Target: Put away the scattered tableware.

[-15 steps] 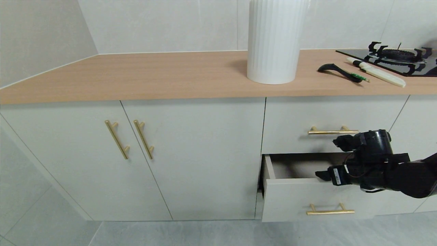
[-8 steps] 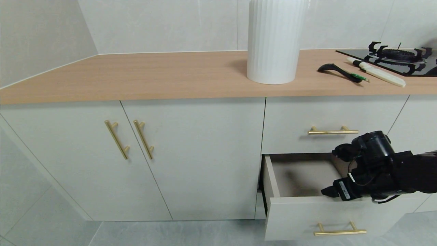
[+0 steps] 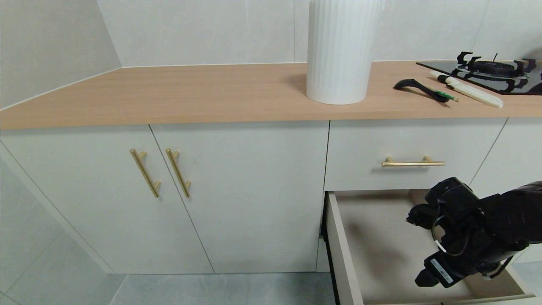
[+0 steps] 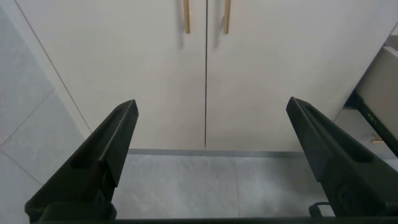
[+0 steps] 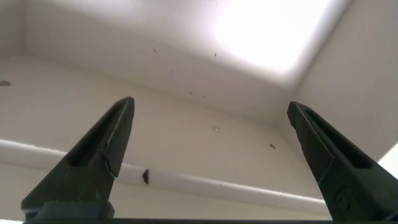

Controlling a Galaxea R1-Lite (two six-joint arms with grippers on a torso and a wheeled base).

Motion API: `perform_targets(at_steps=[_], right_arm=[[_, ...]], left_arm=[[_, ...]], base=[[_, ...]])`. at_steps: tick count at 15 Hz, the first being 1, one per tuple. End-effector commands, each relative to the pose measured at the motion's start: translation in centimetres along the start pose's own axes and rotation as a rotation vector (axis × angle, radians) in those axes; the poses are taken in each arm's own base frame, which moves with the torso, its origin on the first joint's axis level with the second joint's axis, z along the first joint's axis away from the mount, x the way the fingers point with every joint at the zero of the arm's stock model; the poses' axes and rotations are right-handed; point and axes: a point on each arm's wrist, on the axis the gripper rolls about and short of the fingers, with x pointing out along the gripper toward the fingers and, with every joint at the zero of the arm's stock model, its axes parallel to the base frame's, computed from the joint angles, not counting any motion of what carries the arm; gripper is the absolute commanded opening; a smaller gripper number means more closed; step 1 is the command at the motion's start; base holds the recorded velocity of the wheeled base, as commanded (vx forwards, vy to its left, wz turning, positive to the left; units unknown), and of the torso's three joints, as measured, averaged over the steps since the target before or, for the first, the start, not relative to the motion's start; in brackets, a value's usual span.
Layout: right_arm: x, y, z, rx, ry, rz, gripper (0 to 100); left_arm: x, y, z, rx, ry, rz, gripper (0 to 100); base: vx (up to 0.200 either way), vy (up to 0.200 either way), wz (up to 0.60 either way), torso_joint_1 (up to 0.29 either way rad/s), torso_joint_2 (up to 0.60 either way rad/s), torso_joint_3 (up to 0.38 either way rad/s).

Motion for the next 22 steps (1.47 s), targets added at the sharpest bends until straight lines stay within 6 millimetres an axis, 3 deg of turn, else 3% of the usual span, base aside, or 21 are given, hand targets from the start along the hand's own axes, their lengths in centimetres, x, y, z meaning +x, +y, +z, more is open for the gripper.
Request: perform_targets(at_steps=[1,9,13,16,19,22], right_arm=[[-0.2,0.3,-0.3,-0.025,0.021,0.005,100],[-0.8,1.4,-2.4,-0.12,0.209,0.001,100],[-1.2,1.5,-2.7,-0.129,0.221,0.004,100],[-4.1,0.8,-2.3,-0.082,0.07,-0.004,100],[-9.0,-1.1,-1.5,0.104,-0.186,-0.008,100],[-13.9,-1.9,-2.8,0.227,-0.424,0.001,100]], left_arm=[[0.0,0.0,0.0,-0.001,0.002,0.0,100],[0.0,0.0,0.0,0.001,0.002,0.0,100],[0.0,0.0,0.0,-0.001,0.002,0.0,100],[0.0,0.0,0.0,-0.001,0.002,0.0,100],[0.0,0.0,0.0,0.001,0.002,0.0,100],[0.0,0.0,0.0,-0.001,0.002,0.0,100]], base=[[0.0,0.0,0.0,0.0,0.0,0.0],[0.0,0.0,0.0,0.0,0.0,0.0],[0.0,0.0,0.0,0.0,0.0,0.0],[0.0,0.0,0.0,0.0,0.0,0.0],[0.0,0.0,0.0,0.0,0.0,0.0],[0.0,0.0,0.0,0.0,0.0,0.0]])
